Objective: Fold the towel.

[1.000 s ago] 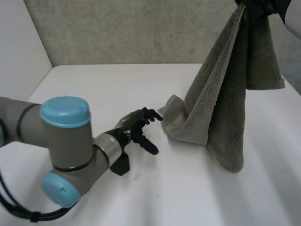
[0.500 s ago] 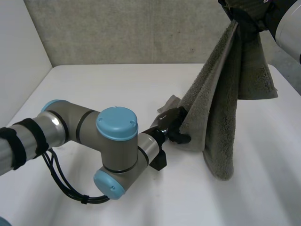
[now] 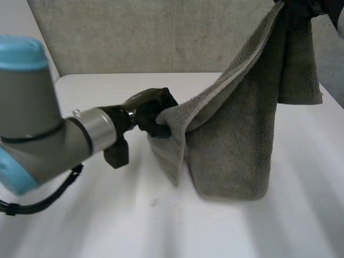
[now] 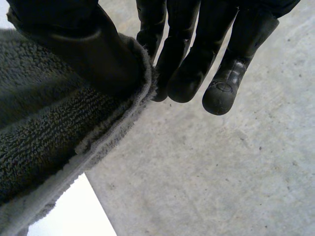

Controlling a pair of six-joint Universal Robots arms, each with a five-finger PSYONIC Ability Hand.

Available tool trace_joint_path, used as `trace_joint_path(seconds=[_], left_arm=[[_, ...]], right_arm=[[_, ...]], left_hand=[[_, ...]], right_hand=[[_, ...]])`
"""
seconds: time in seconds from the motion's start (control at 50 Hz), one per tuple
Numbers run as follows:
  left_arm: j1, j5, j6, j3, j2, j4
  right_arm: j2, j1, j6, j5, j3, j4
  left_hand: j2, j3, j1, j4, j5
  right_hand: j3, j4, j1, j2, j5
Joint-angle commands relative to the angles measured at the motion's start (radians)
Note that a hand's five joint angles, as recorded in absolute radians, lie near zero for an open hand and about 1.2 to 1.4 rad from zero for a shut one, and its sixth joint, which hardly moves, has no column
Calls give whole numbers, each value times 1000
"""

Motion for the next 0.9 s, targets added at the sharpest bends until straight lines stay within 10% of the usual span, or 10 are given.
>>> trace_joint_path(seconds=[0.02, 0.28, 0.5, 0.54, 0.64, 0.9], left_arm=[[110, 60, 147, 166, 6, -247], [176, -16, 396, 474, -287, -422], [159, -102, 400, 674, -600, -228], [149, -148, 402, 717, -659, -161], [135, -199, 400, 757, -678, -98], [49, -312, 382, 440, -346, -149]], right_arm=[[-10, 7, -4, 0, 21, 2], [109, 26, -5, -20, 61, 0], [263, 30, -8, -19, 60, -86], [301, 30, -8, -16, 54, -106], [335, 30, -7, -11, 49, -129], [343, 26, -5, -8, 93, -152]], left_hand=[[180, 182, 211, 179, 197], [180, 182, 211, 179, 197], [157, 159, 188, 156, 174], [-182, -180, -150, -182, -164], [-1042, -1040, -1010, -1042, -1024], [-985, -983, -954, -986, -968]], right_hand=[[39, 39, 59, 56, 38], [39, 39, 59, 56, 38], [39, 39, 59, 56, 38], [39, 39, 59, 56, 38], [39, 39, 59, 56, 38], [39, 39, 59, 56, 38]])
